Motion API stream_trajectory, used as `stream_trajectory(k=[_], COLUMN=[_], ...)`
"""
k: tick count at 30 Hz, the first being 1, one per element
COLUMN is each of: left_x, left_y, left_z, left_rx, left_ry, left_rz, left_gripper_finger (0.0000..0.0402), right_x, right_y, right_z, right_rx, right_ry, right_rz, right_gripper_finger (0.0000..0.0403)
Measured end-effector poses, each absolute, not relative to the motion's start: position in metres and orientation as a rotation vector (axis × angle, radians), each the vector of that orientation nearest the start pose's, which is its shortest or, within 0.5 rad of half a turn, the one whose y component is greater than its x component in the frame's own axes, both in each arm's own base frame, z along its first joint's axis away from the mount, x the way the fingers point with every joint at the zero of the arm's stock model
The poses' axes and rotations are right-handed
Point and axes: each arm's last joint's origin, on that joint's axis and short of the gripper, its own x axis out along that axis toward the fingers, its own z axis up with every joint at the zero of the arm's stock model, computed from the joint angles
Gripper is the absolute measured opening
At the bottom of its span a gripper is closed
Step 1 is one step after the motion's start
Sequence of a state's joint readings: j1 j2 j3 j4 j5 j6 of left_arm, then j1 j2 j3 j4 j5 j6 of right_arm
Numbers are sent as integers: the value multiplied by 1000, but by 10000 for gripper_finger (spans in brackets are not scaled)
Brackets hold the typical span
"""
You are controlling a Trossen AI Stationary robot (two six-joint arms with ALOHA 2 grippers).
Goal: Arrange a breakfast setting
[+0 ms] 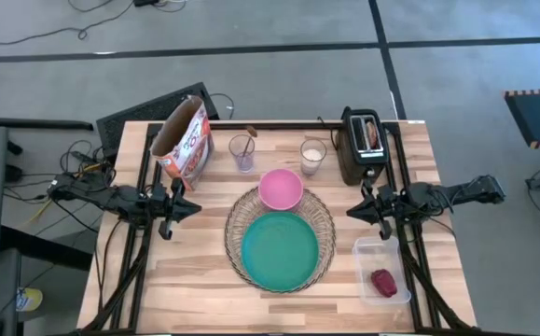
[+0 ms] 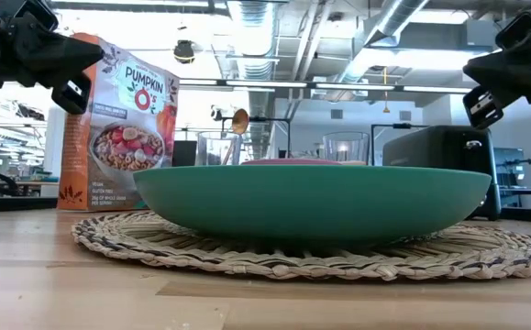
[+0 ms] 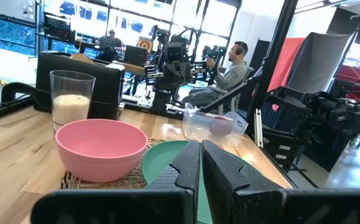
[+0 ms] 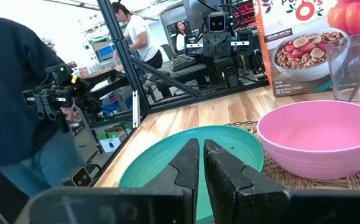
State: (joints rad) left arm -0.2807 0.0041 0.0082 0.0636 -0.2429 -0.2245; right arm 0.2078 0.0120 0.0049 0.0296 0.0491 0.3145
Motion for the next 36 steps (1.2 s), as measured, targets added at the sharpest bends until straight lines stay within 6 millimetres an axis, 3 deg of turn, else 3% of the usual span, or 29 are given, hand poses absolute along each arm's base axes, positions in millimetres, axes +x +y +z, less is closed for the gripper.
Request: stream_trajectory(k=[10, 17, 26, 30, 36], left_x=[95, 94, 91, 87, 83], left_y=[-20, -20, -19, -18, -16], left_z=[172, 176, 193, 209, 257], left_rx=[-248, -504, -624, -683, -672], left_ry=[-65, -77, -225, -254, -235], left_rz=[-39, -58, -112, -132, -74], left_gripper_finger=[6, 6, 5, 1, 0], right_x=[96, 96, 96, 96, 96], right_y=[19, 19, 19, 19, 19], right_z=[167, 167, 167, 167, 167], right_rx=[317, 317, 317, 317, 317], right_ry=[3, 3, 2, 3, 3], right_rz=[161, 161, 161, 161, 161], right_gripper_finger=[52, 52, 52, 52, 52])
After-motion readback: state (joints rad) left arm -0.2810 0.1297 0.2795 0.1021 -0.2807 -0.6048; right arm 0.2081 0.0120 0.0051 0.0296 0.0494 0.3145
